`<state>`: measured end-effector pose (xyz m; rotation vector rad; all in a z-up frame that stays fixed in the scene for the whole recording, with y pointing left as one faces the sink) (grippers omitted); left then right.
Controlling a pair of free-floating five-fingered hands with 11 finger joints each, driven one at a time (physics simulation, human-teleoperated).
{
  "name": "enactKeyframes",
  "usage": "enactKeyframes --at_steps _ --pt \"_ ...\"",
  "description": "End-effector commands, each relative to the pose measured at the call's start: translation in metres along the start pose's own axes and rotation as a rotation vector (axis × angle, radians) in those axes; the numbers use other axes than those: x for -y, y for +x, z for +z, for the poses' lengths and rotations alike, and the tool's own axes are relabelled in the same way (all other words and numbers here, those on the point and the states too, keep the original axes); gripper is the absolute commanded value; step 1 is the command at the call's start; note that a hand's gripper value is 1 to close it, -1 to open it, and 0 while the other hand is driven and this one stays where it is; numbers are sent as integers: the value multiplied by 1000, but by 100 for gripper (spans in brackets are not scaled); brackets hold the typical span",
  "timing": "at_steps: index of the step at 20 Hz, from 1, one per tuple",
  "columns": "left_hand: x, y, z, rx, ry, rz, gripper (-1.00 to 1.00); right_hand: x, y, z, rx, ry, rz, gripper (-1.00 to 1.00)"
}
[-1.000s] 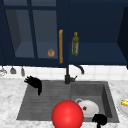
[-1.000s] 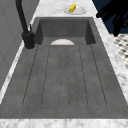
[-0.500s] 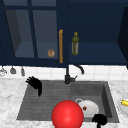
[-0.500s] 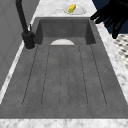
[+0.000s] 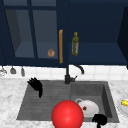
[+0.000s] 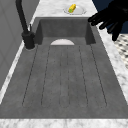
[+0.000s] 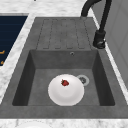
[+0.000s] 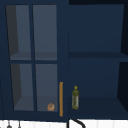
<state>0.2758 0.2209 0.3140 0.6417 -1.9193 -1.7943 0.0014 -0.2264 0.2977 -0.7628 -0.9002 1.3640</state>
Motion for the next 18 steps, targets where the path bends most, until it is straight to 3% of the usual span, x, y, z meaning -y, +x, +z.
enactKeyframes --at_steps 1,8,14,15,16,17,18 --pt "9 7 6 93 -20 33 -100 0 0 0 0 0 0 0" --pt "34 32 25 89 -10 28 -100 0 0 0 0 0 0 0" --pt "58 65 51 50 -8 30 -100 0 0 0 0 0 0 0" --pt "60 69 54 60 -6 29 -100 0 0 0 0 0 0 0" --pt "64 58 53 127 -7 36 -100 0 0 0 0 0 0 0" --pt "69 57 51 155 -3 34 -100 0 0 0 0 0 0 0" --pt "73 57 53 158 -2 33 -100 0 0 0 0 0 0 0"
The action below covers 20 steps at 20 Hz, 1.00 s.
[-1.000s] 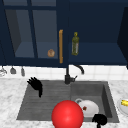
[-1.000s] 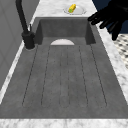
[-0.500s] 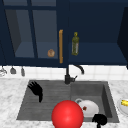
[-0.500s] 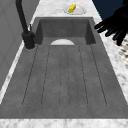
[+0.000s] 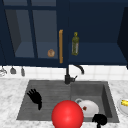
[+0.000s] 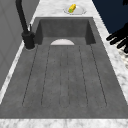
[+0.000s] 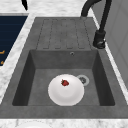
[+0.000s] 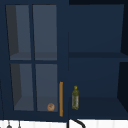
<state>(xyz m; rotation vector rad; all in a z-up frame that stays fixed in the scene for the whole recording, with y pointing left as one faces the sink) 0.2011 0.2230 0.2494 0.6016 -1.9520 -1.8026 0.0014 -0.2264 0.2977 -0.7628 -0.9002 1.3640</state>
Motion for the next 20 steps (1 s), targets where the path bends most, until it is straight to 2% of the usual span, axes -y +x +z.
enactKeyframes --at_steps 1,5,15,20 --pt "16 -1 4 124 -8 19 -100 0 0 0 0 0 0 0" --pt "32 -4 10 159 -4 21 -100 0 0 0 0 0 0 0" --pt "71 -6 19 284 -4 40 -100 0 0 0 0 0 0 0" --pt "85 3 24 298 -15 53 -100 0 0 0 0 0 0 0"
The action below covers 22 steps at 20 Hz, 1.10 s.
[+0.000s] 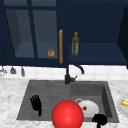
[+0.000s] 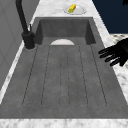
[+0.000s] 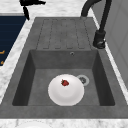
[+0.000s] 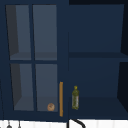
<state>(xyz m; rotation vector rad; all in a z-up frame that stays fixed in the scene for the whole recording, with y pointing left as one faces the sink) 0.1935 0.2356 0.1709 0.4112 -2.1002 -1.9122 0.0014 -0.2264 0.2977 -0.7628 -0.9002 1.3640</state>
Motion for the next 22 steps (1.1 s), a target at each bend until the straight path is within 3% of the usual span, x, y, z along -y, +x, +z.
enactKeyframes --at_steps 1,11,17,22 --pt "11 6 3 90 -24 41 -100 0 0 0 0 0 0 0" --pt "40 14 10 172 -12 49 -100 0 0 0 0 0 0 0" --pt "58 16 14 240 -1 50 -100 0 0 0 0 0 0 0" --pt "57 22 9 276 -22 29 -100 0 0 0 0 0 0 0"
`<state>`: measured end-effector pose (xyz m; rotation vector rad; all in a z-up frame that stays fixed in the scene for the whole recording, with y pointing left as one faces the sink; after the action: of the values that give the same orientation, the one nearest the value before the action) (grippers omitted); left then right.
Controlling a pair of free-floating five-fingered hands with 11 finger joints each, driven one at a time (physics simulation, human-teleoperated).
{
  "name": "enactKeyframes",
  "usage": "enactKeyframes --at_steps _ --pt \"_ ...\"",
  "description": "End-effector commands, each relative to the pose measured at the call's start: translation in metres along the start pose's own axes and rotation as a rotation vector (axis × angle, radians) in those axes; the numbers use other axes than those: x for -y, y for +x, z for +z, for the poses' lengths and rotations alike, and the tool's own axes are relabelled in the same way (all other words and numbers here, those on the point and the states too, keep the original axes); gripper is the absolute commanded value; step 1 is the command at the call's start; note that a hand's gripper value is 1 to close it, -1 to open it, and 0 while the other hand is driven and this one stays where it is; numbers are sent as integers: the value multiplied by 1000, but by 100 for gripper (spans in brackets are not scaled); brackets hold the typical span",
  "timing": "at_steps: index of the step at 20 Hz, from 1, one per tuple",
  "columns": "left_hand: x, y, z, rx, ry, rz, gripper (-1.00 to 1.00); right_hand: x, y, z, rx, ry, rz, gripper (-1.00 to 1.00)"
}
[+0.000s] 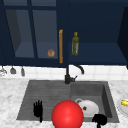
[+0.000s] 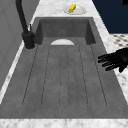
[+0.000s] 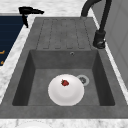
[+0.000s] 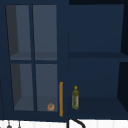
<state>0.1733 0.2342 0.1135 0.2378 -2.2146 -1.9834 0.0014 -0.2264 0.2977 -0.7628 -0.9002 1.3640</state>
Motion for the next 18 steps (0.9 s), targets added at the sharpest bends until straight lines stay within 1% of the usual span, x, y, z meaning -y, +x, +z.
enactKeyframes --at_steps 1,5,6,7,8,9,10,12,18 --pt "0 5 -4 109 -39 17 -100 0 0 0 0 0 0 0" --pt "-2 11 -9 126 -40 26 -100 0 0 0 0 0 0 0" --pt "-3 14 -11 122 -43 30 -100 0 0 0 0 0 0 0" --pt "-6 20 -14 106 -49 39 -100 0 0 0 0 0 0 0" --pt "-8 25 -16 94 -56 57 -100 0 0 0 0 0 0 0" --pt "-11 25 -19 84 -57 94 -100 0 0 0 0 0 0 0" --pt "-5 24 -18 78 -48 137 -100 0 0 0 0 0 0 0" --pt "-6 27 -20 74 -36 169 -100 0 0 0 0 0 0 0" --pt "-6 35 -28 76 -56 285 -100 0 0 0 0 0 0 0"
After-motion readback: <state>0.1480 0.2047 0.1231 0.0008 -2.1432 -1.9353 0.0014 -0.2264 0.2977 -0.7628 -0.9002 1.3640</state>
